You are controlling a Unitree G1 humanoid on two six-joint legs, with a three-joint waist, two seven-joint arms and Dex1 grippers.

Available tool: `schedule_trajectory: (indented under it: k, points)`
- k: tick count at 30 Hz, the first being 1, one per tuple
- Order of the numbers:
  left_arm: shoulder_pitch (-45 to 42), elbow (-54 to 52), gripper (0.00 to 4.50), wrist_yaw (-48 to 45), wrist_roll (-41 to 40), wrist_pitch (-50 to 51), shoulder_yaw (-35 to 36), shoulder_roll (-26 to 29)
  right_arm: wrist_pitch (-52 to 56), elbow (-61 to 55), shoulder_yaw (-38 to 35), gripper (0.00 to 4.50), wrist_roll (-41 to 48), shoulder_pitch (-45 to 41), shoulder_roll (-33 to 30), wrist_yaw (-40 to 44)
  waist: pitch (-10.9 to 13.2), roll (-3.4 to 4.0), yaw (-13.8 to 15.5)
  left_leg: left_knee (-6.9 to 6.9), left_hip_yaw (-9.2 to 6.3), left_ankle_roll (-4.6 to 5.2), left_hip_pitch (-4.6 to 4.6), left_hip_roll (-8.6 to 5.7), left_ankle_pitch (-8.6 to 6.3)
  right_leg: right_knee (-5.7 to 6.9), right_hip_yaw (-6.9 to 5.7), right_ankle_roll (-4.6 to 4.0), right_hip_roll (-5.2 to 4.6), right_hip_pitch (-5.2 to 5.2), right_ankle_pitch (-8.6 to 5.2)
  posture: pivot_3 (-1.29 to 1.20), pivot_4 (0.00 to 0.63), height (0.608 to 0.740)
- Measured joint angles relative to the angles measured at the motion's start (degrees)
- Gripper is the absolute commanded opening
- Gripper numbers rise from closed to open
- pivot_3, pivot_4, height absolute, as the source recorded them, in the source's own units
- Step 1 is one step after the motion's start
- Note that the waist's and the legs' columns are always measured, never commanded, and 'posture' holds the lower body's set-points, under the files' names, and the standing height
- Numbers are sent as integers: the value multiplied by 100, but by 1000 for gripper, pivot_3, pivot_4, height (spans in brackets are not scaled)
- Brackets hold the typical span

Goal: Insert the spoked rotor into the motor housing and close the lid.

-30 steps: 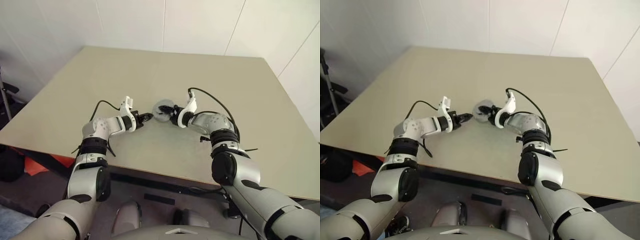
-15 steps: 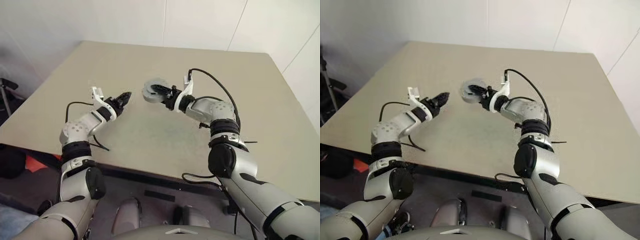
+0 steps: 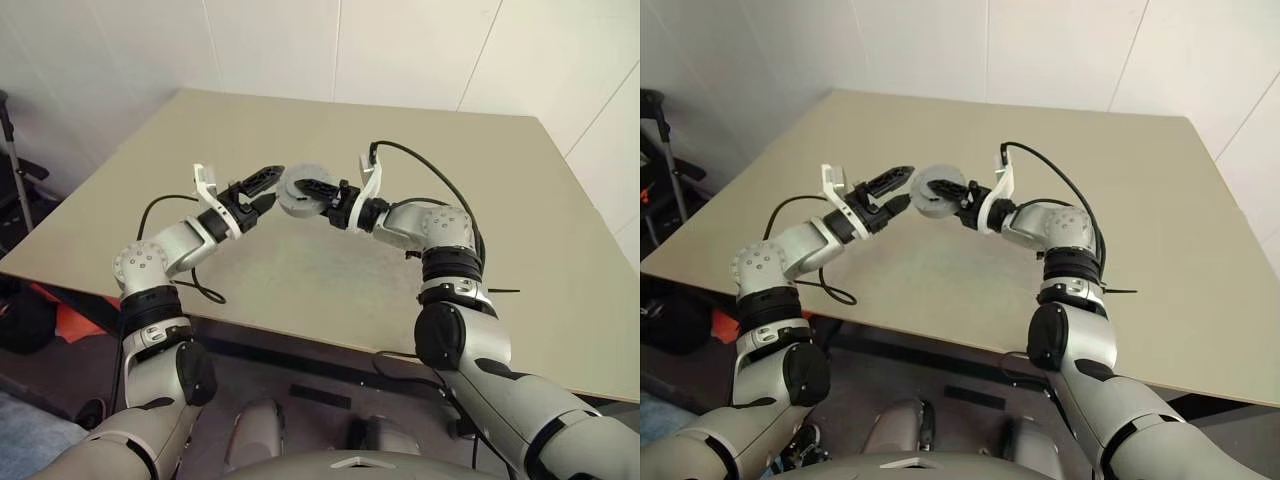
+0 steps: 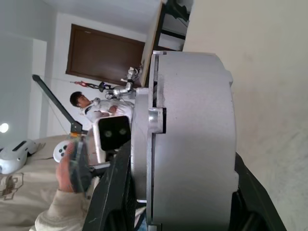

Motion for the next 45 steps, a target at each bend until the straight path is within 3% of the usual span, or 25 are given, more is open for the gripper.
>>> schedule_trajectory:
  k: [22,41,45]
  points:
    - [-438,1372,4481,-662,-259,-550,-57,-309,238,-388,150,2074,187,18,89,-26,0,0,4,-17,-4,11,-13,-5,-6,-29,-1,-6,3,-3,37,0,0,740]
    - [-461,1444,4481,-793,-221,-702,-58,-177,84,-391,277,2074,185,84,81,-26,0,0,5,-13,-4,11,-13,-5,-6,-23,-1,-7,3,-3,38,0,0,740]
    - [-456,1458,3565,-781,-192,-790,-82,-178,49,-391,299,2074,185,83,65,-26,0,0,6,-12,-4,11,-13,-5,-6,-23,-1,-7,3,-3,38,0,0,740]
